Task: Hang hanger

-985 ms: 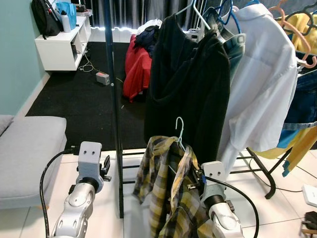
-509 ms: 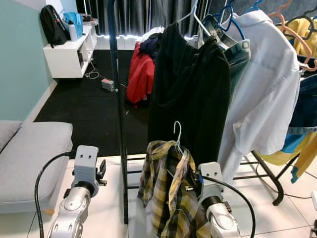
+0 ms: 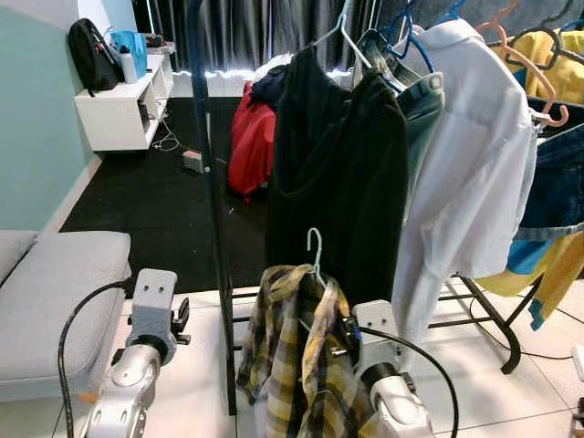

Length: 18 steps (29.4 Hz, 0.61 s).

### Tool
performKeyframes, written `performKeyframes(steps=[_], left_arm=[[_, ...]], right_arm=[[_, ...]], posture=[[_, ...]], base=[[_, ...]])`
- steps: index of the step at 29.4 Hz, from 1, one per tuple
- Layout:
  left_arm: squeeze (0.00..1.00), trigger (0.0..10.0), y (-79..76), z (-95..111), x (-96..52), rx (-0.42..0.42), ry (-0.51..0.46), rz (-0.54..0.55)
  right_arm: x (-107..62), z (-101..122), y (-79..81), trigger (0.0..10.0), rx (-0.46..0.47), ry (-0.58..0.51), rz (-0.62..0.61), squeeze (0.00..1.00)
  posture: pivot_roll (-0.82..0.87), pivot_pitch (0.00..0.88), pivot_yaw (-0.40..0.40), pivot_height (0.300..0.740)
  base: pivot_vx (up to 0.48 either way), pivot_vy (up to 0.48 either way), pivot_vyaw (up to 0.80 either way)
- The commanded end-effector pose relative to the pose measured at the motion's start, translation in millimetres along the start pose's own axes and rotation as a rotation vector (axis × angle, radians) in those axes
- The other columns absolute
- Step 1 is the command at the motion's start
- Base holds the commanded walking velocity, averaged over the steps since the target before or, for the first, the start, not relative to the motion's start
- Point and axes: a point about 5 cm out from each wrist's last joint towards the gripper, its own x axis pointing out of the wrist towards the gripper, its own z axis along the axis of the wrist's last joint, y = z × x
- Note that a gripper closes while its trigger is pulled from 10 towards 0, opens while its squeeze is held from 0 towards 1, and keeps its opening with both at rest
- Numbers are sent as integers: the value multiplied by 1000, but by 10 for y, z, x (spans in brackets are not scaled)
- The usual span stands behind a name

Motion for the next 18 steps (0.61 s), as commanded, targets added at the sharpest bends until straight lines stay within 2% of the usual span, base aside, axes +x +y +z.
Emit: performKeyframes(steps=[1,7,12,16,18], left_arm=[[0,10000,73,-61,-22,2,29,19],[0,10000,102,-45,-8,-1,25,49],[0,10000,126,-89,-57,-4,38,51],[0,10000,93,-107,-82,6,47,54],[0,10000,89,-105,-77,-3,43,63]], right_arm=[[1,64,14,10000,-8,-26,2,0],[-32,47,-5,10000,6,-17,-6,0],[-60,-2,0,10000,3,-4,-11,0],[-72,10,-53,10000,18,-15,-55,0],[-52,-21,-56,10000,20,-8,-61,0]], posture=[[5,141,5,740],[10,150,-16,740],[-9,146,-14,740],[57,154,-38,740],[62,150,-25,740]], base=[[0,0,0],[0,0,0],[0,0,0],[0,0,0],[0,0,0]])
